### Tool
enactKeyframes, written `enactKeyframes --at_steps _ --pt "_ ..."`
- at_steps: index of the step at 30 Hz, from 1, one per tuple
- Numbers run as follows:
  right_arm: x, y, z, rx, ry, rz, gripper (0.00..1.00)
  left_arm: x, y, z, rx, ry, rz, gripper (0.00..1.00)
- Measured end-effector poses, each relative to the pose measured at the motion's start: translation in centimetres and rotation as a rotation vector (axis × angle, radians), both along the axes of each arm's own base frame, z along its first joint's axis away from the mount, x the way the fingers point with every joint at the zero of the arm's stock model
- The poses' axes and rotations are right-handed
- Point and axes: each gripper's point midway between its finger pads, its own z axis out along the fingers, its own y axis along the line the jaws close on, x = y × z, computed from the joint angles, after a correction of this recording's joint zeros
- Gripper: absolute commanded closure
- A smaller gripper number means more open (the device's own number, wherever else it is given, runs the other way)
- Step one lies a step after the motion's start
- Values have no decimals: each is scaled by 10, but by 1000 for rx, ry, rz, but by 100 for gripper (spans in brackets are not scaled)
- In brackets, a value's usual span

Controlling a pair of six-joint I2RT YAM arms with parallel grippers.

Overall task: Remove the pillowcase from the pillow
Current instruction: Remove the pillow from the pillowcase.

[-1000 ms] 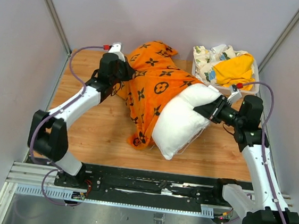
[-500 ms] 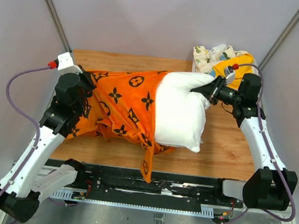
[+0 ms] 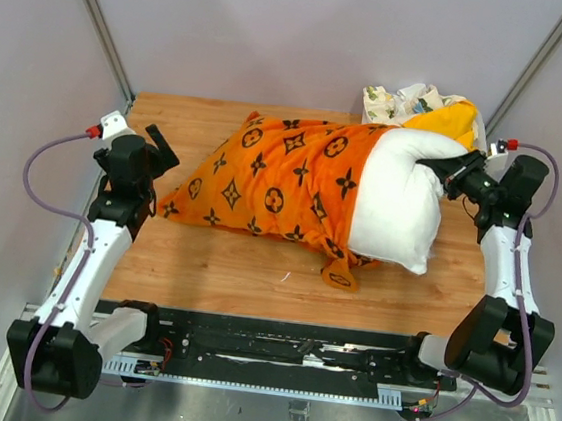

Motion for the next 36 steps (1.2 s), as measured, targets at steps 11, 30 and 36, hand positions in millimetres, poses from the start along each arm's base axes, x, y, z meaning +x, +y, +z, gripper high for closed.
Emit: enactKeyframes --at_steps 11,30,36 --pt "7 61 -21 -48 9 173 99 43 -63 -23 -98 -29 -349 1" --pt "0 65 -24 -65 -16 194 99 62 -64 -114 -164 105 -293 100" --pt "-9 59 -24 -27 -12 180 99 40 7 -96 -237 58 -39 100"
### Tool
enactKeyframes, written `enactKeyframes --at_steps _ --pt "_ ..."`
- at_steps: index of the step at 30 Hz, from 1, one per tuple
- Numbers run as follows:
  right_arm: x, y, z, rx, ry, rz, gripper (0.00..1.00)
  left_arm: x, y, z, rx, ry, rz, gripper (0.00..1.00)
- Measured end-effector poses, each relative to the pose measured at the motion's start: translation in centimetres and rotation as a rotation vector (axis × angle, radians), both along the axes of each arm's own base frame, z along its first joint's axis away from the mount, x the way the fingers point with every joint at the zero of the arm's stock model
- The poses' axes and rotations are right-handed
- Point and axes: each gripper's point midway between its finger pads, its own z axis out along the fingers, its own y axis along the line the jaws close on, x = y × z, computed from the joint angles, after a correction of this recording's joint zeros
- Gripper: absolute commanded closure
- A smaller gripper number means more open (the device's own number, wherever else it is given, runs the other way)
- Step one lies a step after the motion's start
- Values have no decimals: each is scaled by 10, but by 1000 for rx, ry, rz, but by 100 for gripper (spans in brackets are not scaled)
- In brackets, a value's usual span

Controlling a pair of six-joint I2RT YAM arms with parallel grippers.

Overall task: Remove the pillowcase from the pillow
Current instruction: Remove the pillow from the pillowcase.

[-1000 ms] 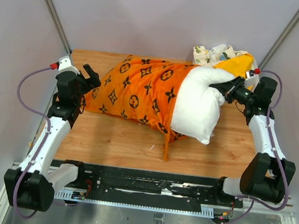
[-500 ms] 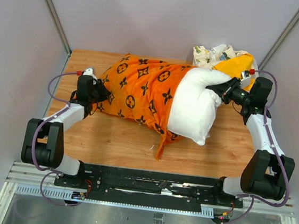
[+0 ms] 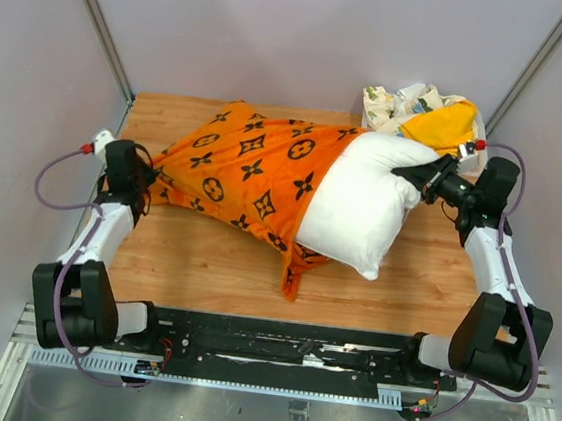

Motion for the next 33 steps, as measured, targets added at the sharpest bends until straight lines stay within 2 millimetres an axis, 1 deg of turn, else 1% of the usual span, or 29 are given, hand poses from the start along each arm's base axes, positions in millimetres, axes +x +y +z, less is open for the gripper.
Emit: enactKeyframes --at_steps 1,2,3,4,6,7,8,10,11,12,13,14,15,16,18,19,21,22,23,25,26,28,29,30,31,33 --pt "-1 -7 2 15 -3 -19 99 -6 17 7 -22 -21 58 100" --pt "-3 -14 3 32 -3 -40 99 -12 27 12 -45 -40 99 100" --pt "-4 -19 4 48 0 -55 99 -19 32 16 -75 -59 125 100" --pt "-7 -24 5 66 7 -68 99 -26 33 18 -101 -74 140 100" --pt "-9 -27 7 92 17 -73 99 -40 32 21 -139 -93 163 100" --pt "-10 -28 8 102 23 -71 99 -44 32 21 -146 -96 167 97" --pt "-11 -28 9 110 26 -68 99 -48 31 22 -150 -104 169 89" --pt "-11 -28 10 116 32 -67 99 -53 28 25 -140 -123 141 53" --pt "-11 -28 9 114 34 -68 99 -55 27 28 -128 -142 113 38" --pt "-10 -29 8 109 38 -74 99 -55 28 33 -103 -162 91 16" --pt "-6 -31 7 98 38 -91 99 -54 30 40 -83 -183 65 3" --pt "-1 -33 8 82 33 -105 99 -52 28 46 -62 -198 29 1" --pt "4 -32 9 66 24 -108 99 -45 20 59 -52 -223 -28 1" --pt "9 -30 11 47 13 -111 99 -38 8 73 -32 -241 -97 1" --pt "16 -20 14 17 -15 -90 99 -24 -20 104 5 -289 -223 1" --pt "18 -12 16 4 -28 -73 99 -17 -33 121 23 -326 -280 1" --pt "20 5 16 -17 -46 -39 99 -8 -54 150 46 -399 -383 1" --pt "19 15 15 -24 -50 -18 99 -4 -60 158 54 -422 -418 1" --pt "17 22 14 -30 -52 0 99 2 -65 163 58 -431 -455 1" --pt "14 36 9 -42 -45 28 99 16 -75 165 68 -422 -516 1" --pt "12 42 6 -49 -38 41 99 28 -85 161 75 -397 -554 1" --pt "10 50 0 -64 -28 56 99 47 -112 144 90 -337 -627 1" --pt "8 55 -2 -73 -26 66 99 56 -132 130 98 -291 -668 6" --pt "8 57 -4 -78 -26 70 99 61 -150 115 103 -249 -706 17" --pt "8 59 -5 -84 -24 73 99 66 -166 99 101 -206 -741 33" --pt "8 63 -8 -92 -19 77 99 73 -189 67 102 -126 -786 85"
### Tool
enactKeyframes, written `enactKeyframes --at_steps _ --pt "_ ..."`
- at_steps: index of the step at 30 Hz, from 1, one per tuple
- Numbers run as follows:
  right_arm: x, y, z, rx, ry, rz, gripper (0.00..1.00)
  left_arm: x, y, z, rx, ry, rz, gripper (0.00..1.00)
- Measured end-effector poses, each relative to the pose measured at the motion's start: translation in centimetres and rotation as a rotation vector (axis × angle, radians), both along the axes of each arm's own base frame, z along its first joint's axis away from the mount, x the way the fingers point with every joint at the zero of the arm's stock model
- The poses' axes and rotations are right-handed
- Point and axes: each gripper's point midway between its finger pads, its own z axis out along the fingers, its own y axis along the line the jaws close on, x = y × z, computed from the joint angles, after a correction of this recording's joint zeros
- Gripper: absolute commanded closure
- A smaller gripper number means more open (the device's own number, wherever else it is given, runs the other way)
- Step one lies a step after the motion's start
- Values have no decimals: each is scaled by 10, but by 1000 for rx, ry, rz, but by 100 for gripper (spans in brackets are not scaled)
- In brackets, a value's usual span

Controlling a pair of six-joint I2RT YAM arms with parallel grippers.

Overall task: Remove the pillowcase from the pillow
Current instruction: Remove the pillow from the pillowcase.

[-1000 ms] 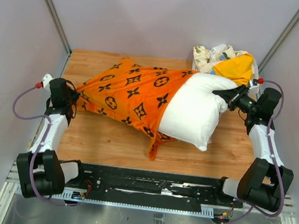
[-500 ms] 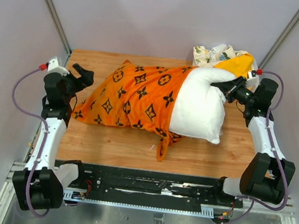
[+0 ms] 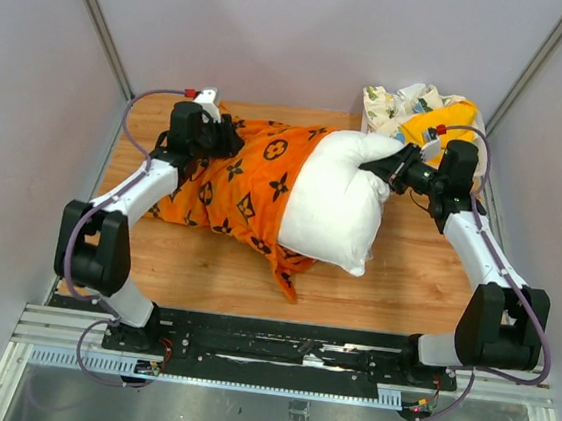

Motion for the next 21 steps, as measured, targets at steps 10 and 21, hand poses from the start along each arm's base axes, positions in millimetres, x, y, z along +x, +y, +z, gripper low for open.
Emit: enactKeyframes --at_steps 10,21 --pt "0 -2 0 -45 5 10 99 9 47 -27 -120 52 194 100" --pt "-17 -31 10 31 35 -5 99 -65 165 -14 -386 15 522 71"
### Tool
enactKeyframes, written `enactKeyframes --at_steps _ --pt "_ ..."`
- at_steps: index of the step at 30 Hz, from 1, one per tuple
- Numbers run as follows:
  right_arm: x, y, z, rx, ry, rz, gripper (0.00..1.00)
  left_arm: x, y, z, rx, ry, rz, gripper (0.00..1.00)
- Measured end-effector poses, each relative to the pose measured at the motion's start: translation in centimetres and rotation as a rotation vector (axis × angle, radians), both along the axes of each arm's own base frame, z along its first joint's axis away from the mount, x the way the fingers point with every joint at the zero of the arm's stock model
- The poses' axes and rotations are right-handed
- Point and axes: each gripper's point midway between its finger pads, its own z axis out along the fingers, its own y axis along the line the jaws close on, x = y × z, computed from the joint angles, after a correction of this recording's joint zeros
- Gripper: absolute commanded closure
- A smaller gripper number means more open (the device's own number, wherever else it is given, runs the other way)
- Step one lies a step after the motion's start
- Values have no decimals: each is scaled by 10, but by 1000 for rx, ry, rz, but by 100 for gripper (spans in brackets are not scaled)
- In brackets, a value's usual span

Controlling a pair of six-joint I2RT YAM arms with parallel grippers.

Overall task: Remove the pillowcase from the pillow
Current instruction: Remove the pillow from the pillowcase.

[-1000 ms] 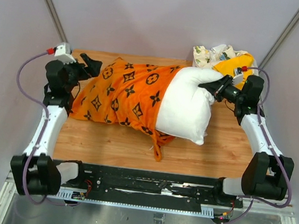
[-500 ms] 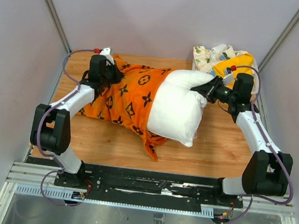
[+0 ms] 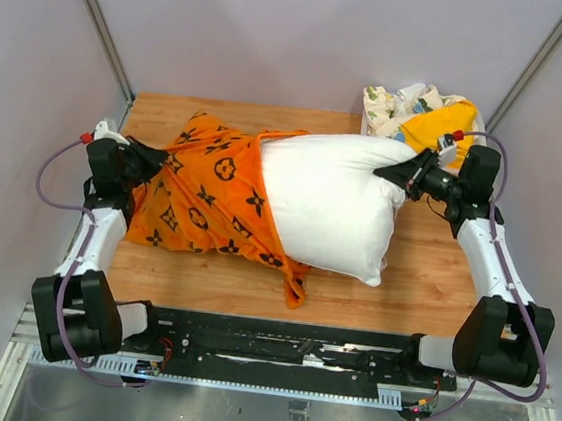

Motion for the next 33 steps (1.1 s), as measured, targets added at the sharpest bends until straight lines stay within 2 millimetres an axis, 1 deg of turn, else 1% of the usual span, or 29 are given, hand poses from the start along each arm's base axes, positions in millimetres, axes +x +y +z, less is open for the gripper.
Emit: enactKeyframes --at_steps 1,2,3,4,6,7,8,10,12,13,14,15,16,17,18,20,21,24,25,26,28,29,31,33 --pt "0 -2 1 2 -1 -4 99 -2 -2 6 3 -16 -15 42" --pt "1 -3 1 2 -1 -9 99 -3 -1 8 12 -23 -20 22" --pt "2 -5 1 1 -1 -15 99 -4 2 10 24 -28 -22 5" --pt "2 -7 0 -1 -1 -21 99 -5 7 11 40 -32 -15 1" --pt "7 -12 -1 -17 1 -54 99 -8 19 18 75 -48 20 1" --pt "10 -14 0 -30 -4 -68 99 -10 22 25 101 -65 32 1" --pt "11 -16 0 -41 -7 -80 99 -12 17 38 136 -91 21 1" --pt "14 -16 5 -61 -22 -90 99 -14 -7 73 200 -168 -46 1" --pt "15 -13 9 -79 -43 -89 99 -16 -37 120 257 -278 -141 1" --pt "15 -10 11 -87 -54 -82 99 -17 -48 137 274 -319 -176 1" --pt "15 -7 12 -94 -60 -78 99 -19 -64 159 299 -370 -229 1" --pt "15 -3 14 -100 -69 -70 99 -20 -74 172 318 -403 -265 1" --pt "15 -1 14 -104 -75 -65 99 -21 -85 180 332 -424 -300 1" --pt "14 3 15 -109 -80 -58 99 -21 -98 184 348 -437 -340 1" --pt "14 6 16 -113 -86 -52 99 -22 -114 183 360 -442 -390 1" --pt "13 11 16 -120 -96 -40 99 -25 -151 167 373 -420 -506 1" --pt "12 14 16 -123 -99 -35 99 -27 -171 152 375 -383 -571 3" --pt "11 16 15 -129 -97 -30 99 -33 -215 107 379 -257 -682 7" --pt "11 16 14 -133 -96 -33 99 -35 -225 92 383 -210 -704 9" --pt "11 15 14 -136 -95 -34 99 -37 -231 82 387 -178 -715 12" --pt "9 14 13 -144 -93 -37 99 -38 -232 64 405 -110 -695 18" --pt "9 14 13 -147 -95 -37 99 -36 -226 55 415 -79 -660 21" --pt "7 14 14 -150 -100 -36 99 -31 -208 40 447 -14 -565 24" --pt "7 14 15 -153 -104 -35 99 -28 -193 28 472 29 -491 35"
